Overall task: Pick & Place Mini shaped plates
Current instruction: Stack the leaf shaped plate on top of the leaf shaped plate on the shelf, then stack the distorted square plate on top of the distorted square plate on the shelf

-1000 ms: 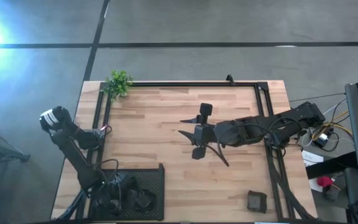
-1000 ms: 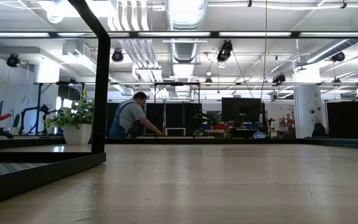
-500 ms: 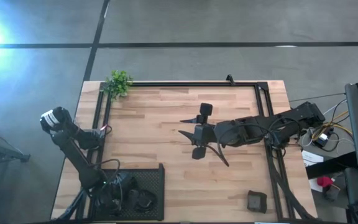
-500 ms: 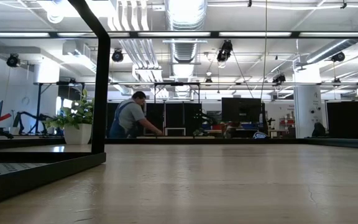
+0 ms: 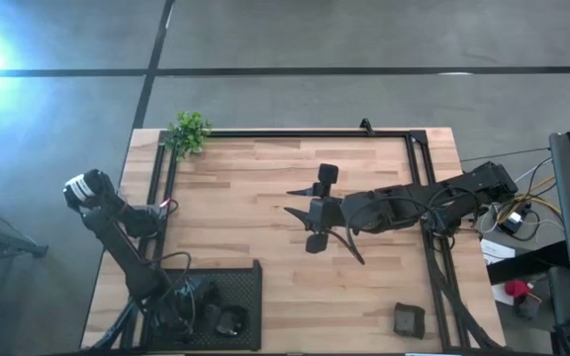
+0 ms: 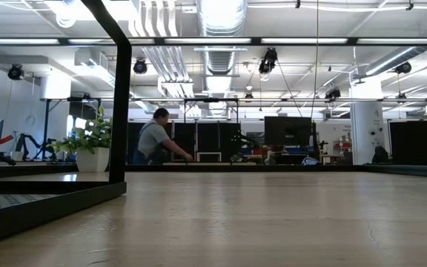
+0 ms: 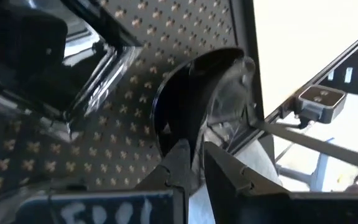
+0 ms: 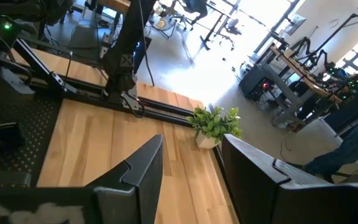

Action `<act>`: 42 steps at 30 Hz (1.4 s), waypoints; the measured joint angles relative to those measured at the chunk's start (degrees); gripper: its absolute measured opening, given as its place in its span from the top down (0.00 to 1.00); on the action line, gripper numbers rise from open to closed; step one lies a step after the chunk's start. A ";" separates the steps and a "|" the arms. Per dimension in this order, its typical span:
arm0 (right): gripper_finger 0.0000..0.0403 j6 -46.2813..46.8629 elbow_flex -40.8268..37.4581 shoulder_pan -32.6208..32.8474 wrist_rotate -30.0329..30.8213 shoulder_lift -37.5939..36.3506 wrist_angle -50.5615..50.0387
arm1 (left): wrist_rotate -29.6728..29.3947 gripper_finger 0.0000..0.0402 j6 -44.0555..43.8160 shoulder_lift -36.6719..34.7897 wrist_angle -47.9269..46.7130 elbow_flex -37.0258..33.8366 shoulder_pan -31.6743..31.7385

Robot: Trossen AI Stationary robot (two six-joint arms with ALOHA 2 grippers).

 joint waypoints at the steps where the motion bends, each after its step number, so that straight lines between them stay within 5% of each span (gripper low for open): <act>1: 0.60 -0.02 0.00 0.00 0.00 0.00 -0.01 | 0.64 0.90 0.00 -0.26 0.02 0.00 0.00; 17: 0.60 0.78 0.00 0.00 0.00 0.00 -0.14 | -1.20 0.90 7.10 -5.69 -1.19 0.02 0.00; 24: 0.60 3.61 0.00 0.02 -0.07 -0.10 -3.45 | -11.24 0.90 21.72 -8.90 -2.94 0.06 -0.02; 36: 0.60 15.46 0.02 0.97 -0.99 -2.79 -17.61 | -41.26 0.90 66.23 -19.56 -3.66 0.07 0.54; 42: 0.60 23.91 0.02 1.58 -8.97 -3.74 -24.95 | -51.44 0.90 83.75 -24.02 -3.70 0.07 1.72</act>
